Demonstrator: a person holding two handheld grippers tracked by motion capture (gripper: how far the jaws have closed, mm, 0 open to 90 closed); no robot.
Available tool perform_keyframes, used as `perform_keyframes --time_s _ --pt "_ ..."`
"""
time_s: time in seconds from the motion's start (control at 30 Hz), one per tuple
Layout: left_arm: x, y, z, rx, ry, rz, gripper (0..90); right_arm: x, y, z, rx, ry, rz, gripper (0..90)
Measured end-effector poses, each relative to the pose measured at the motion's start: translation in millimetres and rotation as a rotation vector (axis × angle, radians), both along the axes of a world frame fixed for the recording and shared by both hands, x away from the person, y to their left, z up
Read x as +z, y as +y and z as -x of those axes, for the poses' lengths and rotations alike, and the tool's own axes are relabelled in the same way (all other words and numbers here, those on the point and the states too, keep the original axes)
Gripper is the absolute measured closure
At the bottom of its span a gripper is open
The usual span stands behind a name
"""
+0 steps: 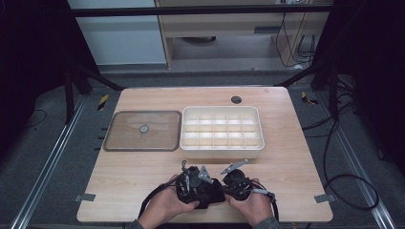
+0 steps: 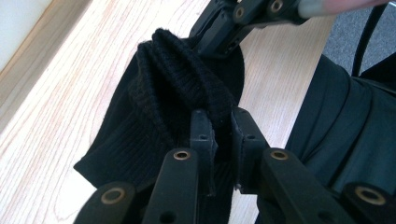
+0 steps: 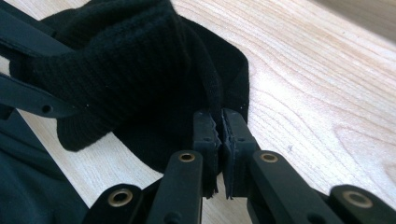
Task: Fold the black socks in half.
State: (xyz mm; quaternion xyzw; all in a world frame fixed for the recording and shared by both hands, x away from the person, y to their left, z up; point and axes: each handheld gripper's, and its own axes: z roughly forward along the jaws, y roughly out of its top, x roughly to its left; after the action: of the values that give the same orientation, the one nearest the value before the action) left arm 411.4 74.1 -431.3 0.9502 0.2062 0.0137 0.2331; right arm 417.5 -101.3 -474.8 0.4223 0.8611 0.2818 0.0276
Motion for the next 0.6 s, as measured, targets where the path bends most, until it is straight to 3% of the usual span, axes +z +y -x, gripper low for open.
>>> perform_keyframes --time_s 0.1,0.2,0.3,0.37,0.43,0.5,0.6 --pt "-3.5 -0.7 -3.9 0.037 -0.025 -0.015 80.2 -0.7 -1.1 -0.4 -0.006 -0.004 -0.010 78.0" --pt "-9.6 -1.8 -5.8 0.057 -0.010 0.007 78.3 1.2 -3.3 2.8 -0.018 -0.020 -0.007 63.9" --pt "-9.2 -2.3 -3.9 0.077 0.004 0.053 66.3 5.8 -7.8 5.8 -0.028 -0.030 -0.002 52.8" --pt "-1.6 0.6 1.4 0.113 -0.007 0.083 56.6 11.6 -13.7 8.2 -0.033 -0.047 -0.004 47.8" --pt "8.1 5.3 7.4 0.121 -0.026 0.129 53.1 20.0 -20.4 11.7 -0.054 -0.068 -0.002 46.2" --pt "16.5 11.1 9.9 0.134 -0.057 0.145 48.6 27.3 -26.3 13.5 -0.057 -0.088 -0.005 45.4" --pt "21.9 21.2 7.7 0.171 -0.097 0.131 41.2 36.6 -28.2 13.8 -0.068 -0.108 -0.009 46.5"
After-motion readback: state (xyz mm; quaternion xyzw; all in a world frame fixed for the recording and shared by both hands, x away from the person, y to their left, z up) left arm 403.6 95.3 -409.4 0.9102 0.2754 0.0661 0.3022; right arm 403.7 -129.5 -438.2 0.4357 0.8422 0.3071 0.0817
